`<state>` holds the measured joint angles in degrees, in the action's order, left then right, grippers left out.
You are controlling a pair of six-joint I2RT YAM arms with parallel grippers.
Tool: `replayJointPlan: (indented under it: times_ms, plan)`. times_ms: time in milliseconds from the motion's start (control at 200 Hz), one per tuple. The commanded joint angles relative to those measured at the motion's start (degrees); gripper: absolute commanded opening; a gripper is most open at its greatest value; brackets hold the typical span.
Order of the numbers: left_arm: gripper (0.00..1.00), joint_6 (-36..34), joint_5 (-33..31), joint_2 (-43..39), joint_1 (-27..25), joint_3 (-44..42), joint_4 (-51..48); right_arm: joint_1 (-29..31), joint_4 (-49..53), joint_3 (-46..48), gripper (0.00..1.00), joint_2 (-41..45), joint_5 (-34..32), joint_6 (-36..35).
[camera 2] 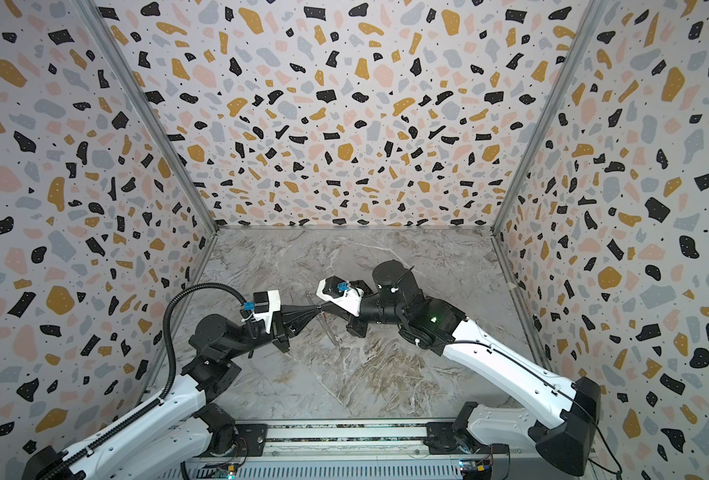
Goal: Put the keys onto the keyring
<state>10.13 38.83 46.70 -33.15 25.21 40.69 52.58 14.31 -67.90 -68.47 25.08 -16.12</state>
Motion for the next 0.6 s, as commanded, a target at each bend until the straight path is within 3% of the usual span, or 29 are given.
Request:
replayJointPlan:
  times_ms: [0,516,596]
  plan:
    - [0.0,-0.73,2.92,0.15,-0.55,2.91,4.21,0.84,0.97,-2.0,0.0,-1.15,4.77,0.42]
    - [0.0,-2.5,1.58,-0.93,-0.56,3.44,0.77,-1.18,-0.33,-1.1,0.0,0.7,5.29,2.13]
    - [0.0,-2.48,1.95,-0.6,-0.57,3.77,0.49,-1.46,-0.1,-0.92,0.12,1.09,4.9,2.01]
